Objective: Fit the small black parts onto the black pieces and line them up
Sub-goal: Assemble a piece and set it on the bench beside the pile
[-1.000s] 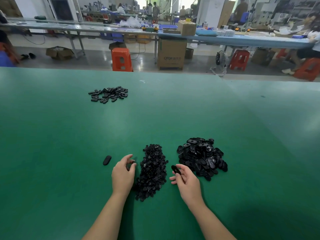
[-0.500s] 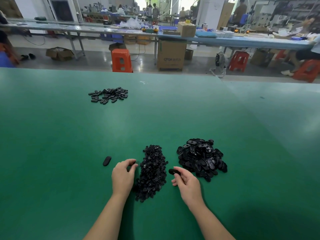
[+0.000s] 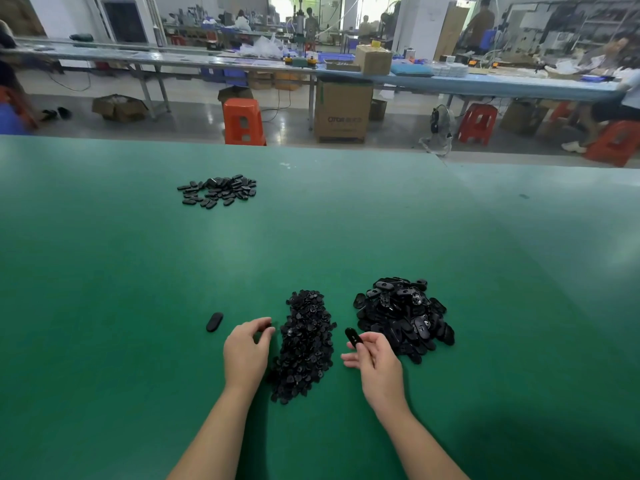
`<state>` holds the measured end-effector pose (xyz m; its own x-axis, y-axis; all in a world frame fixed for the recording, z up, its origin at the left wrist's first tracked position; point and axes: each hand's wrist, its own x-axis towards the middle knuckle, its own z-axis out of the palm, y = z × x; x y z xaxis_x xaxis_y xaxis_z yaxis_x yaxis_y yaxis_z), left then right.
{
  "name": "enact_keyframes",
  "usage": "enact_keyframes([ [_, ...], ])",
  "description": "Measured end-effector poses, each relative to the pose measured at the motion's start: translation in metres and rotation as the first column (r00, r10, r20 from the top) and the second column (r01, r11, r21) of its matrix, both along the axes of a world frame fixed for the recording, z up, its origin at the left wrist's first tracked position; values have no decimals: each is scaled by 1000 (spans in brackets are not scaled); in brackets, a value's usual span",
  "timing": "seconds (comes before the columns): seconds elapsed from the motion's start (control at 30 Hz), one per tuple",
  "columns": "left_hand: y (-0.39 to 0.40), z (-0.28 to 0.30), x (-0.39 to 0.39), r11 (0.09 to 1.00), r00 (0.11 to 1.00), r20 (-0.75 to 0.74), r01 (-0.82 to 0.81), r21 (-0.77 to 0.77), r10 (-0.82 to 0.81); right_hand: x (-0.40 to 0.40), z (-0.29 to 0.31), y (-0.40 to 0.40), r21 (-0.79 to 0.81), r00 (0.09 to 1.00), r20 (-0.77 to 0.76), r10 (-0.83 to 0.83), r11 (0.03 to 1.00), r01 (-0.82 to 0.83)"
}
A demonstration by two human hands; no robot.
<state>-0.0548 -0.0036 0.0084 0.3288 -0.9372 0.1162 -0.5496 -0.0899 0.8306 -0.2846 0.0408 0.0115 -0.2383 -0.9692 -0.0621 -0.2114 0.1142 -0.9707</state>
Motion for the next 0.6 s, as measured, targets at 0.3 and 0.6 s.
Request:
enact_keyframes([
  [0.3, 2, 3, 0, 1000, 1000, -24, 10, 10, -10, 0, -1, -1, 3, 1000, 5, 4, 1000, -4],
  [0.6, 1, 4, -2, 1000, 1000, -28, -7, 4, 7, -1, -4, -2, 16, 999, -35, 19, 1000, -18],
])
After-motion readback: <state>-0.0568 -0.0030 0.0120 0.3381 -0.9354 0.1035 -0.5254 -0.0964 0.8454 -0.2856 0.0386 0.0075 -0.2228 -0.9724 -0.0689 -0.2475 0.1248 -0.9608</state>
